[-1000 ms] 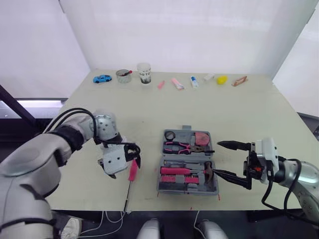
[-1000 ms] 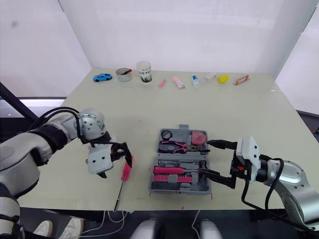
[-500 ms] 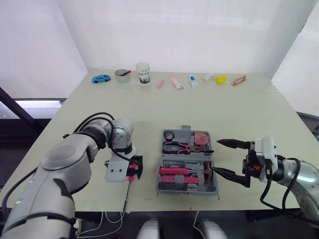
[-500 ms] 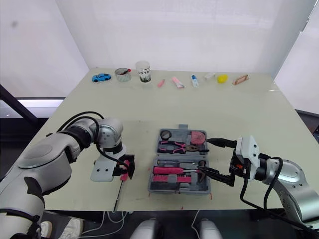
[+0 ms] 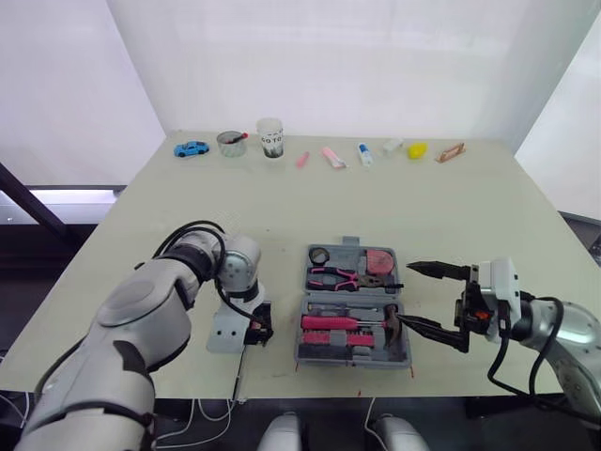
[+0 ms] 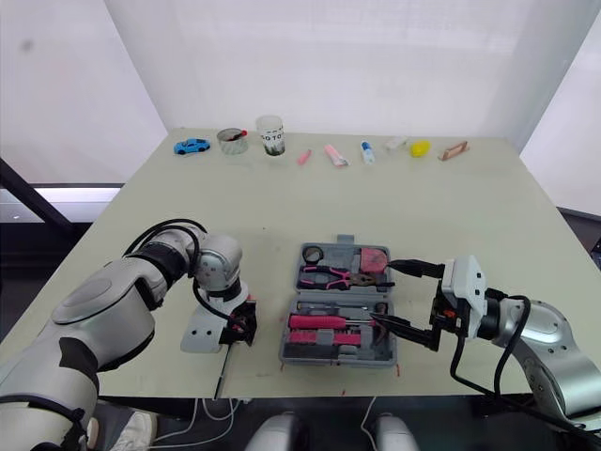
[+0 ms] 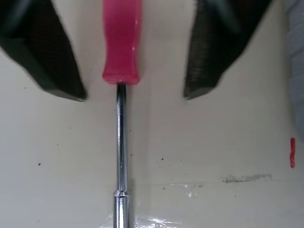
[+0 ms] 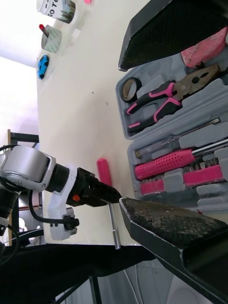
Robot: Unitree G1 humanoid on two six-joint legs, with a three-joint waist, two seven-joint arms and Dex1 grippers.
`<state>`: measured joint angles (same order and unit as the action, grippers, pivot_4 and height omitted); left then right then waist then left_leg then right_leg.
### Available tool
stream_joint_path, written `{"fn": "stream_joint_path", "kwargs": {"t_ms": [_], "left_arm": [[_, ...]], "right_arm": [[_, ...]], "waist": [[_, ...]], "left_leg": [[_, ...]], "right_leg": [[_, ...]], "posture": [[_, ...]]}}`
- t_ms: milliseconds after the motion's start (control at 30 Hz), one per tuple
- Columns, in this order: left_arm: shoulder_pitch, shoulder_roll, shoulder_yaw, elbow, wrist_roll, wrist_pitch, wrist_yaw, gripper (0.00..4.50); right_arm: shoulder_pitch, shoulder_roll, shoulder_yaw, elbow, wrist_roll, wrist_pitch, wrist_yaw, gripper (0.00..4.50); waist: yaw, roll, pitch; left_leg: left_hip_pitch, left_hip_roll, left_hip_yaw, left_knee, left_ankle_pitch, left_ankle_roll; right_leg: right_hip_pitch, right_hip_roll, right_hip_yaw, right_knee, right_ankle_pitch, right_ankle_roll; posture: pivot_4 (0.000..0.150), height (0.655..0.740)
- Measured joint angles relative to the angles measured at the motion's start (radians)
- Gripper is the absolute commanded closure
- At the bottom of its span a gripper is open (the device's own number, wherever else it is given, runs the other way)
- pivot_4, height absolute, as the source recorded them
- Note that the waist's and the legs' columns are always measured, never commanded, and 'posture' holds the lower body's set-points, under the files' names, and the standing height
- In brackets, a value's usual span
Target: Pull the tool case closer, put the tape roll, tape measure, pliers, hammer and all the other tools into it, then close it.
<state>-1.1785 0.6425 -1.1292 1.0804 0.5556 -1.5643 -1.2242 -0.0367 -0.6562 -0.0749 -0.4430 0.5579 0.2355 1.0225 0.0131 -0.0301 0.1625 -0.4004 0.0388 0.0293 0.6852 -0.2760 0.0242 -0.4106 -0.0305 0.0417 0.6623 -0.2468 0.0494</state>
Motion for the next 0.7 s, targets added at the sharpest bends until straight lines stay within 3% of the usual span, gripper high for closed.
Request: {"fn": "stream_joint_path", "kwargs": {"t_ms": [100, 333, 700], "left_arm": [[-0.004, 0.006, 0.023, -0.012, 0.074, -0.009, 0.055, 4.12], [-0.028, 0.030, 0.021, -0.026, 0.167, -0.035, 0.140, 4.12], [-0.036, 0.090, -0.054, -0.065, 0.121, -0.038, 0.208, 4.12]], "right_arm": [[-0.003, 0.000, 0.003, 0.000, 0.000, 0.002, -0.001, 0.00], [-0.022, 0.000, 0.022, 0.000, 0.001, 0.011, -0.005, 0.00], [-0.028, 0.000, 0.023, -0.002, 0.002, 0.024, -0.016, 0.00]], "waist": [[0.000, 0.000, 0.000], [-0.001, 0.000, 0.000], [0.000, 0.000, 0.000]], "left_leg": [[0.000, 0.000, 0.000, 0.000, 0.000, 0.000], [0.000, 0.000, 0.000, 0.000, 0.000, 0.000], [-0.001, 0.000, 0.000, 0.000, 0.000, 0.000]], "right_leg": [[0.000, 0.000, 0.000, 0.001, 0.000, 0.000], [0.000, 0.000, 0.000, 0.000, 0.000, 0.000], [0.000, 0.000, 0.000, 0.000, 0.000, 0.000]], "posture": [[0.150, 0.7400], [0.150, 0.7400], [0.150, 0.7400]]}}
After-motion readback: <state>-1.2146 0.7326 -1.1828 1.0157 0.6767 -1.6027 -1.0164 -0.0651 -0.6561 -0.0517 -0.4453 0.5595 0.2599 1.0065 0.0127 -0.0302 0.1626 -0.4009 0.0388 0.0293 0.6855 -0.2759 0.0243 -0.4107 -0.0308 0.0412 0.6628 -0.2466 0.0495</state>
